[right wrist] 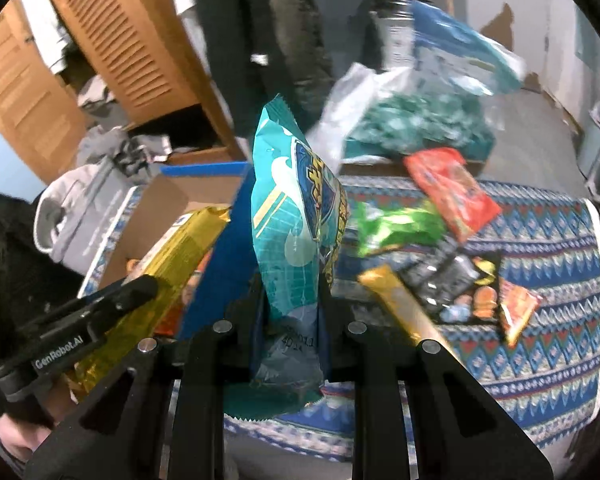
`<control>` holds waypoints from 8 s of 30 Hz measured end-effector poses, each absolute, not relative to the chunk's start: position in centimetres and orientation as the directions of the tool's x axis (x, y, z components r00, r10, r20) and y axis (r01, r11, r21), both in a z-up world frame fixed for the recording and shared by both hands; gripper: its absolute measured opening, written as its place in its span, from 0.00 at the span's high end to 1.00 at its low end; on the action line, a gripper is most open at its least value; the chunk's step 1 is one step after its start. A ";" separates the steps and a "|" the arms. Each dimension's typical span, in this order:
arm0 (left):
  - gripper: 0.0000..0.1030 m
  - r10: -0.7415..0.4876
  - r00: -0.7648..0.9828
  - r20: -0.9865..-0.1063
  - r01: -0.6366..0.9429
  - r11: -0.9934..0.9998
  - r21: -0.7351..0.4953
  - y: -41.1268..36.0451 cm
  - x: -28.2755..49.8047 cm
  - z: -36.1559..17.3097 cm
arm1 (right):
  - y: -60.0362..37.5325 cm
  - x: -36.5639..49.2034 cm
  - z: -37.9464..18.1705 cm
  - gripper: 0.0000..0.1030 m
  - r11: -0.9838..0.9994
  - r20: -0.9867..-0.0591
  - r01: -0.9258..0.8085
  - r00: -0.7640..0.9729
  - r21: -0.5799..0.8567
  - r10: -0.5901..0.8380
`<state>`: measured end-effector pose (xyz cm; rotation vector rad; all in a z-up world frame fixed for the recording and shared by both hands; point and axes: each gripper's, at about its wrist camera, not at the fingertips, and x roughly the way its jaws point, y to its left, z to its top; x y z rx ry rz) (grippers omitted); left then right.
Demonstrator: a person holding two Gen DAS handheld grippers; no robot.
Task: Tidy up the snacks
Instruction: 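Carry the teal bag and yellow wafer bar into the box and release both, then withdraw both tools from the box toward the remaining snacks, then grasp the long yellow wafer bar with the left tool while the right tool grasps the red stick-snack bag, then lift both held snacks and carry them over the cardboard box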
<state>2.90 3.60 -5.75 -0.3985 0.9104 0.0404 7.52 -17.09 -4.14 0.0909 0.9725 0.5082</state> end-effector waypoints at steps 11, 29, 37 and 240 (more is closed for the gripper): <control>0.73 -0.068 0.654 -0.754 -0.289 0.898 -0.332 10.2 1.6 -6.0 | -7.7 8.1 -4.3 0.81 0.827 -0.775 -0.475 0.383 0.302 0.503; 0.73 -0.022 0.631 -0.775 -0.407 0.841 -0.355 17.9 2.0 -9.8 | 2.2 9.4 -6.9 0.81 0.785 -0.804 -0.536 0.294 0.310 0.518; 0.72 -0.041 0.603 -0.797 -0.430 0.824 -0.368 18.5 2.7 -11.1 | 2.9 10.1 -8.2 0.69 0.796 -0.818 -0.521 0.283 0.308 0.501; 0.55 -0.099 0.154 -0.983 -0.029 0.994 -0.105 -15.0 9.0 -24.3 | -37.2 9.9 -24.4 0.32 0.986 -0.978 -0.160 0.193 0.043 0.074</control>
